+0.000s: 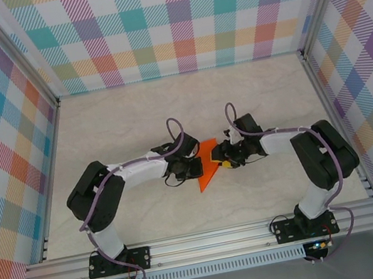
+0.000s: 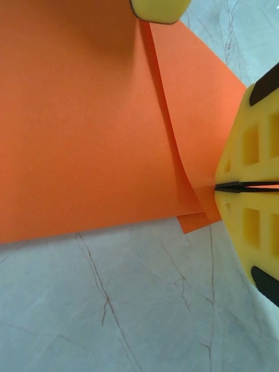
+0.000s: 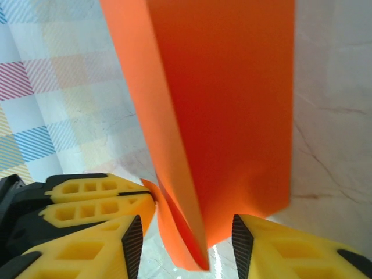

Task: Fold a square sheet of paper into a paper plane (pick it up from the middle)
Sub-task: Fourth fold the wing at the center of the table.

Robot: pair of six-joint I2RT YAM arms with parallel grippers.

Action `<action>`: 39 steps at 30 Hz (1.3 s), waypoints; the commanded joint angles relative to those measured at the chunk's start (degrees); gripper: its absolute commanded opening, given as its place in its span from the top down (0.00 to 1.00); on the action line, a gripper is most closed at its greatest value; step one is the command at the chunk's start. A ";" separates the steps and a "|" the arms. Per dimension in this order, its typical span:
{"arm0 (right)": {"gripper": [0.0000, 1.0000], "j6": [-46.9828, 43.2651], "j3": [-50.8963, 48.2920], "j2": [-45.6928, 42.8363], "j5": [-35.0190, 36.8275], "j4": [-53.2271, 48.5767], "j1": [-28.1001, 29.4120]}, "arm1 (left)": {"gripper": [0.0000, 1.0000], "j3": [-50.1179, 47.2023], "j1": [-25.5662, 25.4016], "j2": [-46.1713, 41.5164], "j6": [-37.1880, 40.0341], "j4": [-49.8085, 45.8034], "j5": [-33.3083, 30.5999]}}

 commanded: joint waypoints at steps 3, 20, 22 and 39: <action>0.64 -4.08 3.74 3.31 -3.64 0.49 1.17 | 0.89 1.96 0.39 1.55 1.25 -0.53 -0.65; 0.94 8.53 0.28 0.14 2.59 4.81 6.29 | 0.55 -14.63 -7.28 -19.78 4.50 7.19 -12.34; 0.94 11.17 -1.13 -1.95 4.92 5.47 7.86 | 0.53 -16.43 -9.89 -22.00 4.79 6.67 -15.31; 0.85 12.73 0.36 -6.41 14.13 -3.03 13.67 | 0.48 -15.98 -22.34 -16.70 0.94 3.63 -31.55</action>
